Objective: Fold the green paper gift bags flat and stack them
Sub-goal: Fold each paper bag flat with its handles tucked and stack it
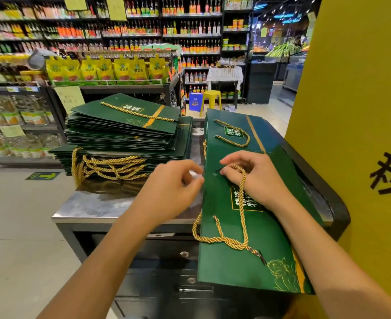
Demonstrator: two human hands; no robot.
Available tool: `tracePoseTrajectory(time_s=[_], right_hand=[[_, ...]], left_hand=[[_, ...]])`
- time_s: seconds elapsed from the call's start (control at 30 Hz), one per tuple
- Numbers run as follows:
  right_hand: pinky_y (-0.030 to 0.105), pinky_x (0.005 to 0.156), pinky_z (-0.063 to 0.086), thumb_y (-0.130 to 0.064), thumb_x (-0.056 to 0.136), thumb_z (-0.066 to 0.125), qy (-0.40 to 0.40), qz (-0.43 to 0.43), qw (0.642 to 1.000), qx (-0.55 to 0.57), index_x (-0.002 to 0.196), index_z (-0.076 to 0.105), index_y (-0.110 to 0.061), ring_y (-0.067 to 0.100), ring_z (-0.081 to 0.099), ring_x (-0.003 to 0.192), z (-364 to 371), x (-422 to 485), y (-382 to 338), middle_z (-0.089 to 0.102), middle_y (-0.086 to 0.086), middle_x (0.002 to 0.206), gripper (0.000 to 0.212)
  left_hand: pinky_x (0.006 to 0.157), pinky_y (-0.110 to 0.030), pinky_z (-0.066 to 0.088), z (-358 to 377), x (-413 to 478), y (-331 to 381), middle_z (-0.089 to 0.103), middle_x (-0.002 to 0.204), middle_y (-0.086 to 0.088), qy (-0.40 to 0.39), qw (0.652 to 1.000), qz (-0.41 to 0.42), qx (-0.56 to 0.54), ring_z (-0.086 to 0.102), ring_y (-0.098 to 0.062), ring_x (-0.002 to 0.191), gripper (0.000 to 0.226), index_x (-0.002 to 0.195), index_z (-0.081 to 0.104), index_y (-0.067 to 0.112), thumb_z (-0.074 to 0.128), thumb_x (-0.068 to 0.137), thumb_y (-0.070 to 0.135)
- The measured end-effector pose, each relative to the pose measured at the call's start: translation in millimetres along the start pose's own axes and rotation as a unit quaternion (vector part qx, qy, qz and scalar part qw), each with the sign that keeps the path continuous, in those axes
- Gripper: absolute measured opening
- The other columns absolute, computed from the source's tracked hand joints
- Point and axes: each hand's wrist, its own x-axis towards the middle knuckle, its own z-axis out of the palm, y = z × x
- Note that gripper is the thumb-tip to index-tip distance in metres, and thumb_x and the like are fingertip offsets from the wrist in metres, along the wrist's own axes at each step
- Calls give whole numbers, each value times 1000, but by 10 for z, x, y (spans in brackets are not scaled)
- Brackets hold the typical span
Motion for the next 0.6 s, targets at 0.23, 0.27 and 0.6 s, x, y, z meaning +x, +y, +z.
tracePoseTrajectory(time_s=[0.23,0.27,0.6], right_hand=[[33,64,49,-10,86,75,-3,-24,1000,-11,86,78,-22,31,57,67,-5,-2,48,66,18,74,13],[36,64,50,-10,86,75,-3,-28,999,-15,86,78,-23,34,58,70,-2,1,50,66,18,74,13],[30,64,48,-11,86,75,-22,-56,998,-29,86,77,-23,26,59,67,6,-3,76,66,6,69,12]], left_hand=[[74,-33,59,339,378,-234,71,90,10,21,999,0,-31,66,-3,69,22,117,71,19,62,97,18],[71,-35,60,371,341,-265,71,86,8,30,997,-3,-65,67,-6,65,21,116,69,19,61,97,16],[71,-44,59,346,315,-315,71,85,-7,-17,968,-28,-249,68,-25,66,20,112,65,19,63,97,7]])
